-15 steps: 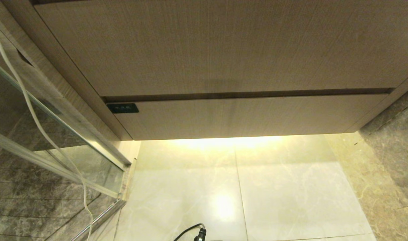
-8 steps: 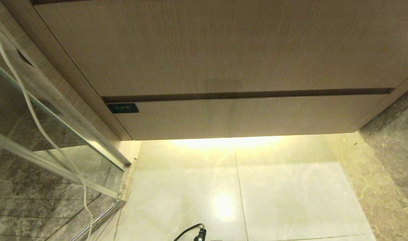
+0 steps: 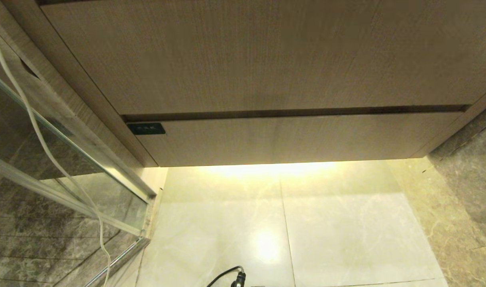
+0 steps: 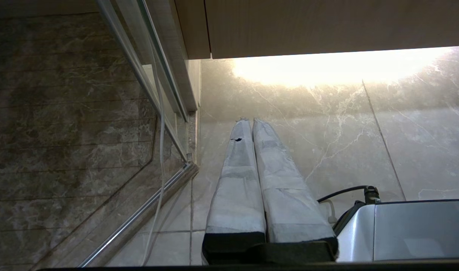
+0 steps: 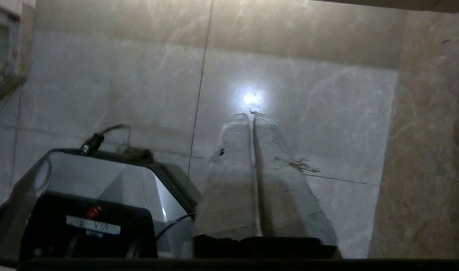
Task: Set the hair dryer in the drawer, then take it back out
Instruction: Pull open the drawer
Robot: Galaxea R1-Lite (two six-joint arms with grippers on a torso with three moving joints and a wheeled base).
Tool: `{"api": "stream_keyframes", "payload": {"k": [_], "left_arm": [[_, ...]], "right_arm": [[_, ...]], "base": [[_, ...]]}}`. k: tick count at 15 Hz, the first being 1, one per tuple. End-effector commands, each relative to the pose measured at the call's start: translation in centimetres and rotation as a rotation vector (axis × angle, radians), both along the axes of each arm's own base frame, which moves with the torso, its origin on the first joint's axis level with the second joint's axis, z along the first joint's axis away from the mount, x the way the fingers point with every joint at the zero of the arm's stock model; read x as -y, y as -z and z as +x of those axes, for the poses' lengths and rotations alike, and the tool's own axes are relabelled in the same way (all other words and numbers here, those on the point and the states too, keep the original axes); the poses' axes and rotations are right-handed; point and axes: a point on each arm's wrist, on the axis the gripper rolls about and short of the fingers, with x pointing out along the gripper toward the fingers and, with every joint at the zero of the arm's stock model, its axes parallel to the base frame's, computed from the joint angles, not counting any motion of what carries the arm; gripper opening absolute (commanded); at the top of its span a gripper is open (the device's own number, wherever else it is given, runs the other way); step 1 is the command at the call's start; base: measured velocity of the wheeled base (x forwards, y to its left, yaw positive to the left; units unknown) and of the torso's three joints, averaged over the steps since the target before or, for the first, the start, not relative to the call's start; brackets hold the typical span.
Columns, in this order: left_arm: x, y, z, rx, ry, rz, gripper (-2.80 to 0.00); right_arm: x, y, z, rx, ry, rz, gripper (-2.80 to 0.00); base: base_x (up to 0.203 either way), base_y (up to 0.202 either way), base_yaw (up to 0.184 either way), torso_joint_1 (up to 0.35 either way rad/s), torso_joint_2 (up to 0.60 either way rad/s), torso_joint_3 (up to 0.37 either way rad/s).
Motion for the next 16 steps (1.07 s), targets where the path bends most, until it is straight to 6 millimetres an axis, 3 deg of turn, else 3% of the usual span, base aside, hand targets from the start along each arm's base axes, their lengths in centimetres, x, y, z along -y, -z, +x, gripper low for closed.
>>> {"api": "stream_keyframes", "payload": {"k": [1, 6, 8, 12, 16], "left_arm": [[0.0, 0.0, 0.0, -0.003, 0.0, 0.0, -2.8], [0.0, 0.0, 0.0, -0.003, 0.0, 0.0, -2.8], [0.0, 0.0, 0.0, -0.003, 0.0, 0.0, -2.8], [0.0, 0.0, 0.0, -0.003, 0.0, 0.0, -2.8], [0.0, 0.0, 0.0, -0.003, 0.0, 0.0, -2.8]], "right_arm": [[-0.9, 1.5, 8.2, -0.225, -0.086, -0.045, 0.0], [-3.4, 4.1, 14.2, -0.226, -0.526, -0.53, 0.0], [-3.9, 4.5, 16.9, -0.087, -0.625, -0.722, 0.0], [-4.5, 4.4, 21.3, 0.214, -0.654, -1.074, 0.0], [-4.9, 6.2, 24.1, 0.37, -0.602, -1.202, 0.0]], "base": [[0.0, 0.0, 0.0, 0.0, 0.0, 0.0], [0.0, 0.0, 0.0, 0.0, 0.0, 0.0], [0.0, 0.0, 0.0, 0.0, 0.0, 0.0], [0.0, 0.0, 0.0, 0.0, 0.0, 0.0], [0.0, 0.0, 0.0, 0.0, 0.0, 0.0]]}}
